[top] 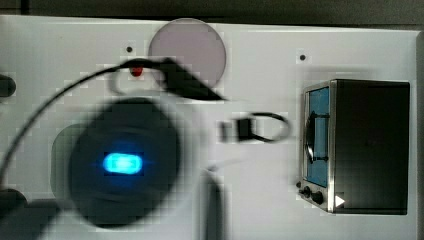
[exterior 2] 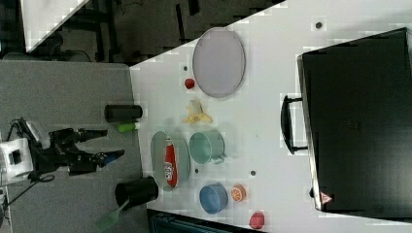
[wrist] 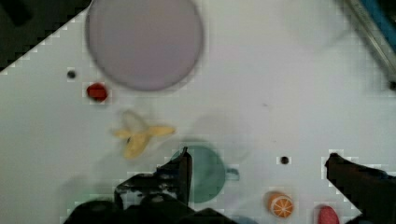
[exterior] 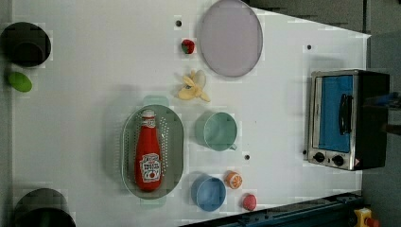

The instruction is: Pick ketchup from strainer and place it on the table

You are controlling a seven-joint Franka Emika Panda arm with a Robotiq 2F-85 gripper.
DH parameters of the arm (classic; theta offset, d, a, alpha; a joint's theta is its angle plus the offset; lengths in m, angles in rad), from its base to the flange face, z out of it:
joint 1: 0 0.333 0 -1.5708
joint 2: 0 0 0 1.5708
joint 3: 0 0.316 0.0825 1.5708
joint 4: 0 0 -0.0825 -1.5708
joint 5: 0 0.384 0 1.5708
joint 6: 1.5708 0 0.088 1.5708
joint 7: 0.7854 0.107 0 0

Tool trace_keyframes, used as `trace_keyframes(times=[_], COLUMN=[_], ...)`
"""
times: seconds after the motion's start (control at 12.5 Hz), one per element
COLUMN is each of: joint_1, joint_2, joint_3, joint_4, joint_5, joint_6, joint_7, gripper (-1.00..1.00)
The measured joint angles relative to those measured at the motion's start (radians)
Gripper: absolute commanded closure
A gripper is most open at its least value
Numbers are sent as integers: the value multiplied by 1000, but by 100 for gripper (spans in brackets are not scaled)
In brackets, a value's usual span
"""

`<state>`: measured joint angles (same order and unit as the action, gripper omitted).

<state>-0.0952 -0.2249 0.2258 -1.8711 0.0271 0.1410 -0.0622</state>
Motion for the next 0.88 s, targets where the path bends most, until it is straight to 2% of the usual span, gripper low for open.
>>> trace_keyframes(times=[0.48, 0.88], joint_1=[80, 131], joint_2=[198, 292], joint_3=[329, 499], joint_4=[-31, -110], joint_5=[10, -6], joint_6=[166, 275], joint_7=[-4, 1], gripper=[-100, -100])
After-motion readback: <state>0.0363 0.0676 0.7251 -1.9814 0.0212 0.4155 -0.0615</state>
